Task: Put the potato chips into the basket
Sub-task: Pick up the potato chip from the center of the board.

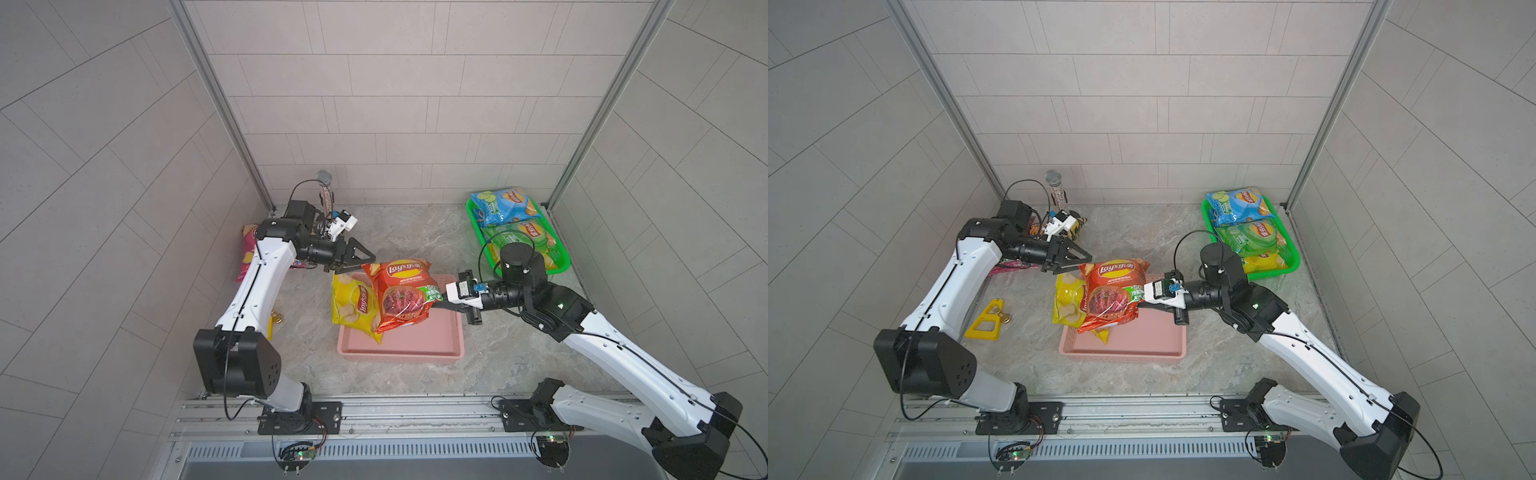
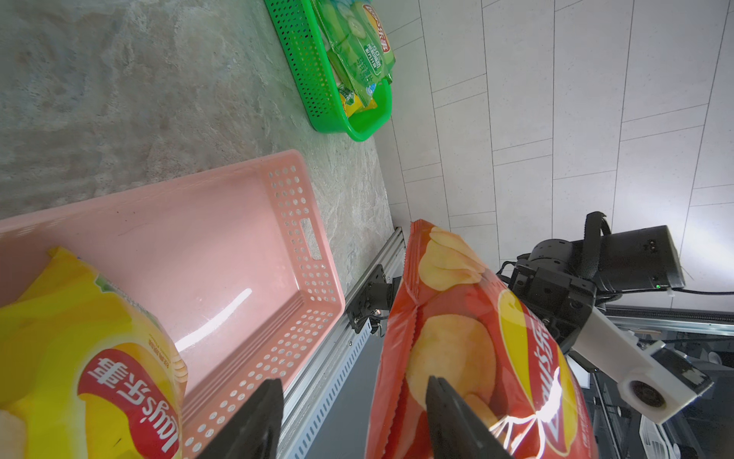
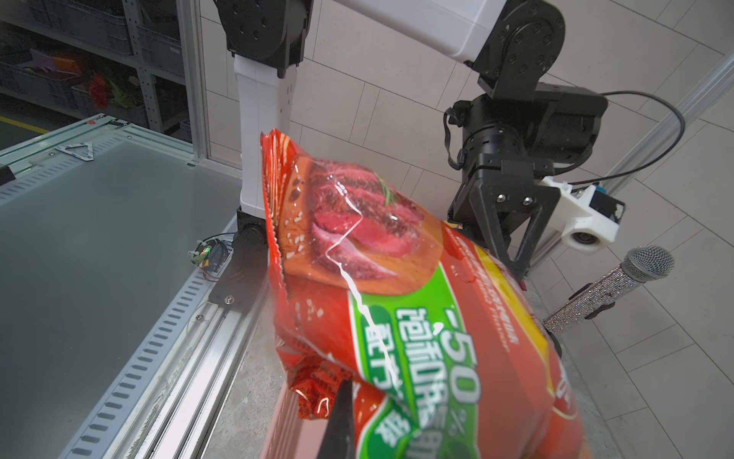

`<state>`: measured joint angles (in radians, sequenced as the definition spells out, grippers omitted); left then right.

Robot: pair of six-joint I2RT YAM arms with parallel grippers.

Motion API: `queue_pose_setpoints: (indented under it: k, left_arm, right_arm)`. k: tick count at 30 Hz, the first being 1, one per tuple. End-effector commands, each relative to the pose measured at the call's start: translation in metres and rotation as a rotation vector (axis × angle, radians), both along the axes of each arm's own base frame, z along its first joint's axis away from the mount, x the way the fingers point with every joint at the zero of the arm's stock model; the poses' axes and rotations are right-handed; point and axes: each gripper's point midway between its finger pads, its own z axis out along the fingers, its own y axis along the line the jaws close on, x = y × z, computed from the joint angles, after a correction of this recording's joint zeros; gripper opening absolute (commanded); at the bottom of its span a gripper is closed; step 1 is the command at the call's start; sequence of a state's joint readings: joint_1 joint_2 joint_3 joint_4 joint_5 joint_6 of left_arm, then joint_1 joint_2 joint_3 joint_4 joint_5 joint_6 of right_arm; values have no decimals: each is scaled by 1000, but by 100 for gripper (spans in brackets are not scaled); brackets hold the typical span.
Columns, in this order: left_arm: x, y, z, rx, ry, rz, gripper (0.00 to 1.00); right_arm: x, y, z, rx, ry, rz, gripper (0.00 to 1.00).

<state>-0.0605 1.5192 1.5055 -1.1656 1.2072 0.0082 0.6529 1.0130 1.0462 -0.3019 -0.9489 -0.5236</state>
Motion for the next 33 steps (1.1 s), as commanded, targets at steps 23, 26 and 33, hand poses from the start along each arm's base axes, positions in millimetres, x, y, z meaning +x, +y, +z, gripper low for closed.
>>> queue_pose_setpoints:
  k: [23,26,33]
  left_arm:
    - [-19,-14,14,-130,49,-84,38]
    - [-20,-15,14,-132,49,-88,33]
    - [-23,-15,18,-131,38,-100,17]
  right_arm:
    - [8,0,3,17,-58,-38,0]
    - [9,0,3,18,-65,-48,0]
    - [12,0,3,17,-74,-62,0]
